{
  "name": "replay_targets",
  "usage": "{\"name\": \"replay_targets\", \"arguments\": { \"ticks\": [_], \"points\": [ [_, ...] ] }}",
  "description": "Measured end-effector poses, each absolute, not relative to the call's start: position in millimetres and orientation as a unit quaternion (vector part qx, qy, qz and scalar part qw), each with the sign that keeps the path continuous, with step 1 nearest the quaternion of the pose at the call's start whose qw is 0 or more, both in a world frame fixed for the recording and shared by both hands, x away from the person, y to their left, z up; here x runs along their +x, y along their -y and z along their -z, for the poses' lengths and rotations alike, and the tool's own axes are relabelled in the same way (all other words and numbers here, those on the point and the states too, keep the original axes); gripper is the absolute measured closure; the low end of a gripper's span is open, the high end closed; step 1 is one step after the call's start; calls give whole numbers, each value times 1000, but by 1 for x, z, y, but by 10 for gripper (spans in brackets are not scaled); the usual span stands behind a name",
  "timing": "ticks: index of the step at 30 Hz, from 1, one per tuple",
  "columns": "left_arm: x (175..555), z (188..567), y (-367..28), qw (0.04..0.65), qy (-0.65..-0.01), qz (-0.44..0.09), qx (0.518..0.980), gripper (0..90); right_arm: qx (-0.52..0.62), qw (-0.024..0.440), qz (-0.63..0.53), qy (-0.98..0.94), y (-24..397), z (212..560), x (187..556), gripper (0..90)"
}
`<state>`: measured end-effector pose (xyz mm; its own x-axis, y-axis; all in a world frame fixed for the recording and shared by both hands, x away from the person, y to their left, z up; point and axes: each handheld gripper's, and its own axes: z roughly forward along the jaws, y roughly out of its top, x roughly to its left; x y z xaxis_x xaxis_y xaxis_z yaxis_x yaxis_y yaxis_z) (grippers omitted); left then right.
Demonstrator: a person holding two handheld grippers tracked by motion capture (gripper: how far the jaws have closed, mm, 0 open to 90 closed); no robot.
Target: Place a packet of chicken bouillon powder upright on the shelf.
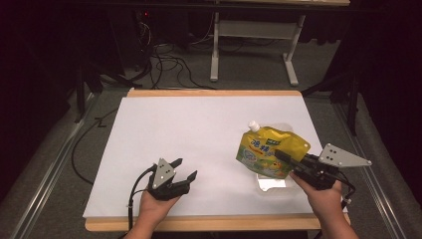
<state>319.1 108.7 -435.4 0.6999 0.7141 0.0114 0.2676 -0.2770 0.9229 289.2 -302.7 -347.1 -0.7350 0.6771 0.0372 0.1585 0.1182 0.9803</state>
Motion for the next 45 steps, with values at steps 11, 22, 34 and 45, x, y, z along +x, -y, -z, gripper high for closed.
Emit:
{"name": "replay_targets", "arguments": {
  "ticks": [11,22,34,45],
  "points": [
    [319,436,-109,509,-319,-218,770,353,315,231,-581,-714,328,349,282,900],
    [319,437,-107,506,-317,-217,772,353,329,239,-567,-716,344,357,273,900],
    [319,437,-106,507,-314,-215,773,353,344,241,-554,-719,342,367,270,900],
    [318,437,-106,507,-312,-214,774,353,356,228,-549,-721,335,376,273,900]
  ]
}}
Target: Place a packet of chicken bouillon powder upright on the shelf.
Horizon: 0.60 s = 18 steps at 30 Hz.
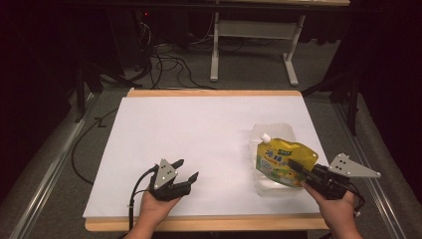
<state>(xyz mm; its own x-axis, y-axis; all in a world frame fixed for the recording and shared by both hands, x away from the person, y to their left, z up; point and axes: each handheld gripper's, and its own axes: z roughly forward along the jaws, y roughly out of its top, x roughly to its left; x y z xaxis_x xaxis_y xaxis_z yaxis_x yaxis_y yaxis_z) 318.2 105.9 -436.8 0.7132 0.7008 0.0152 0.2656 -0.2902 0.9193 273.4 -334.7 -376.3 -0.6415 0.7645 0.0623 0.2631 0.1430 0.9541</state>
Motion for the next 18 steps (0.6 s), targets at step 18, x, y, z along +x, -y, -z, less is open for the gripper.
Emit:
{"name": "replay_targets", "arguments": {
  "ticks": [18],
  "points": [
    [318,437,-106,507,-309,-214,776,353,375,219,-555,-709,320,385,282,900]
  ]
}}
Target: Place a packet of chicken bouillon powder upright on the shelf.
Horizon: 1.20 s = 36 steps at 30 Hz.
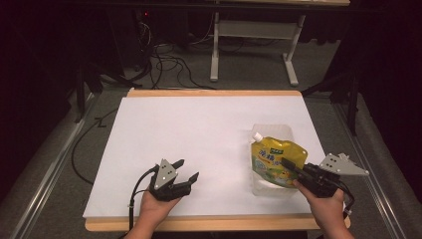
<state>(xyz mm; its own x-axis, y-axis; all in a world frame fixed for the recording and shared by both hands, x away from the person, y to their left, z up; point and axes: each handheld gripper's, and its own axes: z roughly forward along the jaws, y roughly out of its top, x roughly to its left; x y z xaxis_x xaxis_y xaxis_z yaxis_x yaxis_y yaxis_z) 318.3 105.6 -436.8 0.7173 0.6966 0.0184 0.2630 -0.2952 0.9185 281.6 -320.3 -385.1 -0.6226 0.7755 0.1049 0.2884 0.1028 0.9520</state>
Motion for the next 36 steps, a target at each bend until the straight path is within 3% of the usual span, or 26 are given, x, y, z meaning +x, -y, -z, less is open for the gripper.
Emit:
{"name": "replay_targets", "arguments": {
  "ticks": [29,32,36],
  "points": [
    [317,437,-103,508,-303,-207,779,351,409,215,-552,-694,344,412,278,896],
    [317,437,-102,507,-302,-205,780,351,411,215,-549,-695,345,411,279,831],
    [317,437,-102,507,-301,-204,781,351,416,222,-556,-685,347,407,279,618]
  ]
}}
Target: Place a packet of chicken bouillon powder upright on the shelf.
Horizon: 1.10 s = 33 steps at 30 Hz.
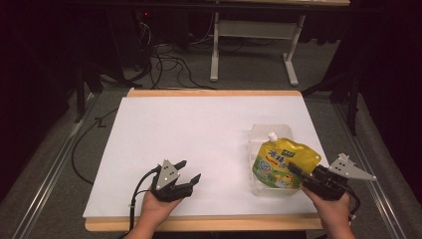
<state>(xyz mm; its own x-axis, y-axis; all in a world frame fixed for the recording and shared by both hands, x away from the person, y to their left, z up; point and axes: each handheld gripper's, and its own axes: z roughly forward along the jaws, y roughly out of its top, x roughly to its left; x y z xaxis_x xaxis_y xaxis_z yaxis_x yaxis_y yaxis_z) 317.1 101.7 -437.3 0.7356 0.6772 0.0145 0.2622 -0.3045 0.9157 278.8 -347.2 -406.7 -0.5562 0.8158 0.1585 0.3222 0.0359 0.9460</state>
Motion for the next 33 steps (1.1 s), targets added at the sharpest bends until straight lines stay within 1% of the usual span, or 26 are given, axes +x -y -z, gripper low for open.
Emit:
{"name": "replay_targets", "arguments": {
  "ticks": [1,3,5,6,12,17,21,25,30,32,33],
  "points": [
    [317,437,-102,508,-301,-204,781,351,417,221,-563,-678,349,403,279,546],
    [317,437,-102,508,-300,-203,781,351,415,229,-571,-670,350,398,278,461],
    [317,437,-101,511,-300,-200,780,351,415,246,-572,-664,351,392,276,358],
    [316,437,-101,511,-299,-201,780,351,415,262,-572,-658,351,387,274,311],
    [313,434,-98,518,-293,-196,779,351,404,290,-578,-647,350,367,269,203],
    [310,433,-96,524,-288,-190,779,350,377,318,-589,-640,345,344,261,178],
    [309,432,-95,527,-286,-187,778,350,348,320,-600,-645,334,330,253,179],
    [309,432,-94,529,-286,-185,778,350,322,307,-611,-655,317,323,245,188],
    [309,432,-95,531,-287,-181,776,346,309,270,-612,-676,295,338,247,193],
    [309,432,-95,532,-288,-178,776,343,314,237,-613,-686,284,360,252,198],
    [309,431,-95,533,-288,-177,776,343,318,227,-607,-692,280,368,253,201]
  ]
}}
